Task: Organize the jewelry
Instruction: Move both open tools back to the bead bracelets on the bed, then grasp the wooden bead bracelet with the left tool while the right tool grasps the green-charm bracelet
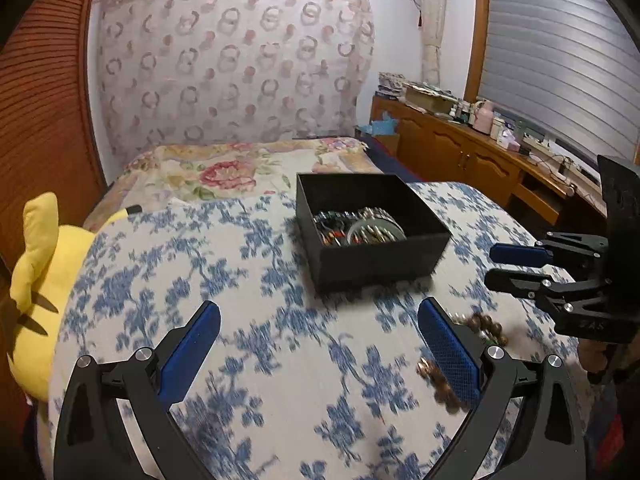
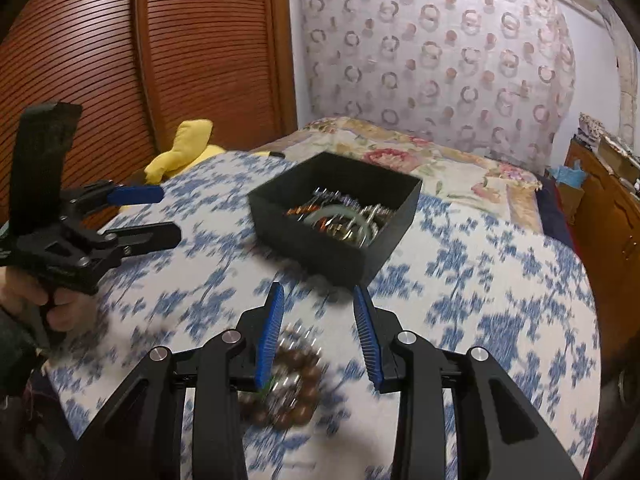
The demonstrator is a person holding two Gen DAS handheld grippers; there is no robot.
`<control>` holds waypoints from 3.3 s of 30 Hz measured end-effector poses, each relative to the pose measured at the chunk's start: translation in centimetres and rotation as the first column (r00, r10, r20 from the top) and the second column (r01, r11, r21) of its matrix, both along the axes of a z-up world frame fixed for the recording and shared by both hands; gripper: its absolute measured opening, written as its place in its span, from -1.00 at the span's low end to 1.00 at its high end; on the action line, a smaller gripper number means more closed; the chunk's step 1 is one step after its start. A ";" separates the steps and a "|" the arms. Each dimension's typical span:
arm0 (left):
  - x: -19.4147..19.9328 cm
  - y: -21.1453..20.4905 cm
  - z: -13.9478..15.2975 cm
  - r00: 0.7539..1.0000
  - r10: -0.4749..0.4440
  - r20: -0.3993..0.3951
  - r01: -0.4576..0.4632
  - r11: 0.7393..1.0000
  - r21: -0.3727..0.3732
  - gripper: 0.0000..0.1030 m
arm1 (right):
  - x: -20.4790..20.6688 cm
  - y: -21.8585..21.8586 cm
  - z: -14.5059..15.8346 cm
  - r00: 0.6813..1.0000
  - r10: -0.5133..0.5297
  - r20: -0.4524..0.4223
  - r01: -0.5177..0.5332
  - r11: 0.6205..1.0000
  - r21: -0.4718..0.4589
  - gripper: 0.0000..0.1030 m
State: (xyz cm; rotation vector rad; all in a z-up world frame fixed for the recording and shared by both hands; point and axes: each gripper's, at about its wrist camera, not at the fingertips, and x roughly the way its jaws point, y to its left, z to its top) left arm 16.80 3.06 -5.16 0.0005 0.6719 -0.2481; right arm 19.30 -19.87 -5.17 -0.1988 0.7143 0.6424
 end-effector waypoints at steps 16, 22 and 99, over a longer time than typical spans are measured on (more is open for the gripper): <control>-3.8 -1.5 -1.5 0.999 -0.046 -0.017 0.046 0.999 0.009 0.85 | -3.9 1.3 -2.8 0.995 0.076 -0.068 -0.081 0.993 -0.081 -0.47; -4.0 -1.6 -1.6 0.999 -0.047 -0.023 0.047 0.999 0.001 0.85 | -3.5 2.0 -3.7 0.996 0.050 -0.075 -0.061 0.987 -0.149 -0.47; -2.1 -8.3 7.1 0.968 -0.235 0.088 0.236 0.972 -0.003 -0.76 | -5.6 -3.7 5.4 0.994 -0.010 0.109 0.002 0.997 0.073 -0.83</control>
